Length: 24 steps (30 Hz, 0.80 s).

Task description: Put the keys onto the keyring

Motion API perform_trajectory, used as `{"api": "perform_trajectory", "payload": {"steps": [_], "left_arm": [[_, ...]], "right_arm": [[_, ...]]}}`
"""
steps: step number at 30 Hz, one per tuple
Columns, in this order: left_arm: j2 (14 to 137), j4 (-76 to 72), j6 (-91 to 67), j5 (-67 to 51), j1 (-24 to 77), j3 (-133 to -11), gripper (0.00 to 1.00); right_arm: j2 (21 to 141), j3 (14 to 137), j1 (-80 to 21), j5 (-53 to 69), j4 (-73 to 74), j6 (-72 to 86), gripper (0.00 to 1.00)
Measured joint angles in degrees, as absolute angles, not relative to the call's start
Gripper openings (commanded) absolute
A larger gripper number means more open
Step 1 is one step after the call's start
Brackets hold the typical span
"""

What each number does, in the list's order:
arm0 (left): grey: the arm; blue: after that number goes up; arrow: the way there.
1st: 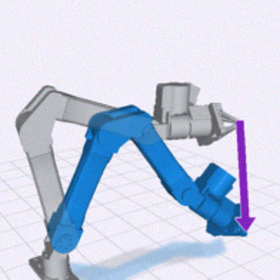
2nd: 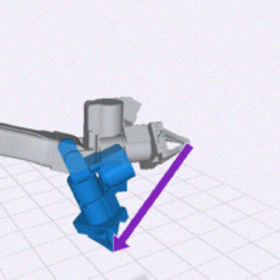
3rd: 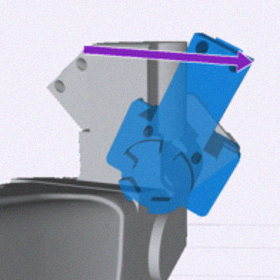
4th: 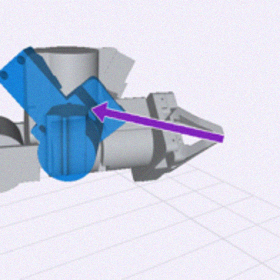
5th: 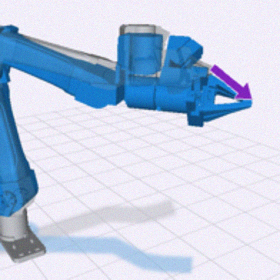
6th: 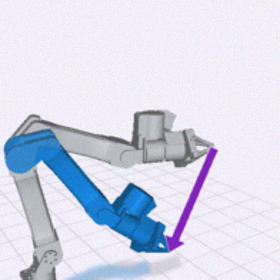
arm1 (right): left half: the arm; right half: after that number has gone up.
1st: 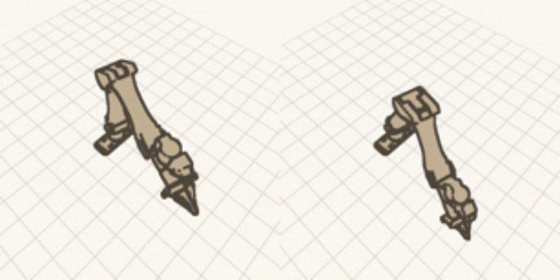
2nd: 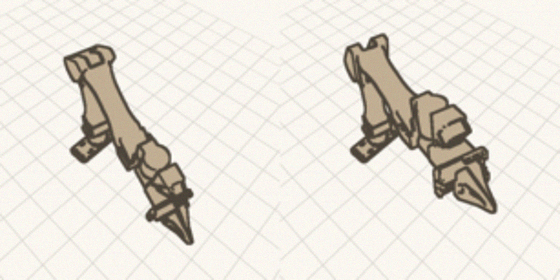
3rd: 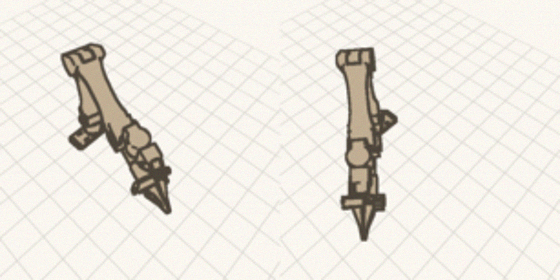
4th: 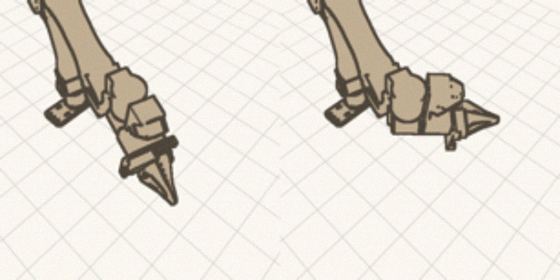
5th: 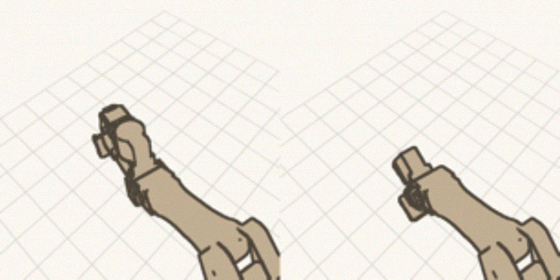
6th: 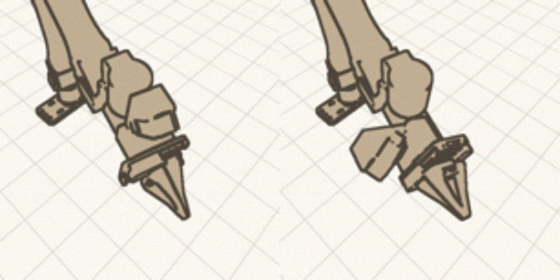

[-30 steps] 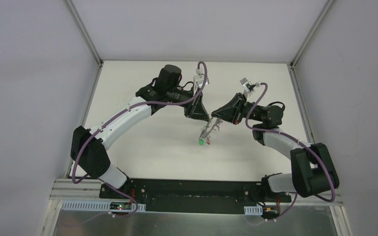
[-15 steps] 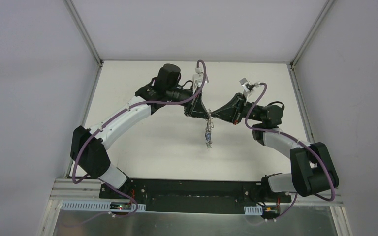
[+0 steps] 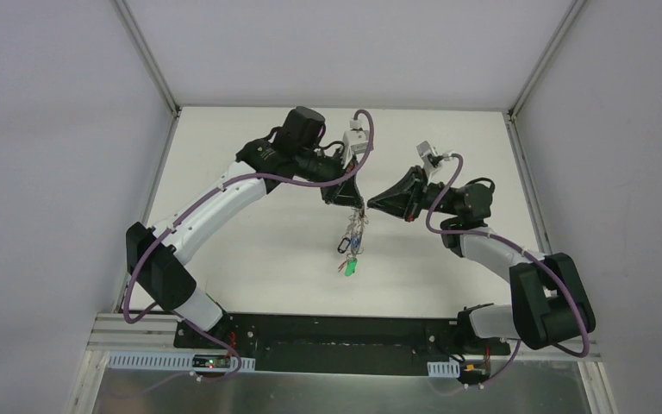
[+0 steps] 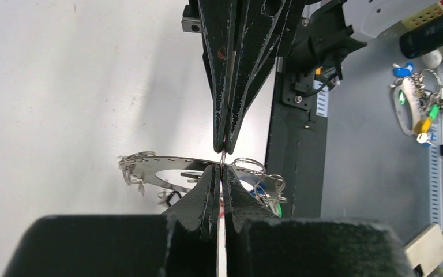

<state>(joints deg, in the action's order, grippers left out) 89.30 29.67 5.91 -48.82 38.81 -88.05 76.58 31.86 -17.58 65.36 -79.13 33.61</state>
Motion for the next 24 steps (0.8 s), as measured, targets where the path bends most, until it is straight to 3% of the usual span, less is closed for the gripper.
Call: {"api": "perform_trajectory", "payload": {"steps": [8,24], "left_arm": [[89.3,34.7,10.6,-45.3,40.2,-89.0,0.00],[89.3,40.7,14.4,-42.9,41.0,-89.9,0.00]], "right_arm": [[76.5,31.7,-19.0,67.0,-76.4,30.2,0.02],[76.5,31.7,-19.7,69.8,-73.6,27.8,0.24]]}}
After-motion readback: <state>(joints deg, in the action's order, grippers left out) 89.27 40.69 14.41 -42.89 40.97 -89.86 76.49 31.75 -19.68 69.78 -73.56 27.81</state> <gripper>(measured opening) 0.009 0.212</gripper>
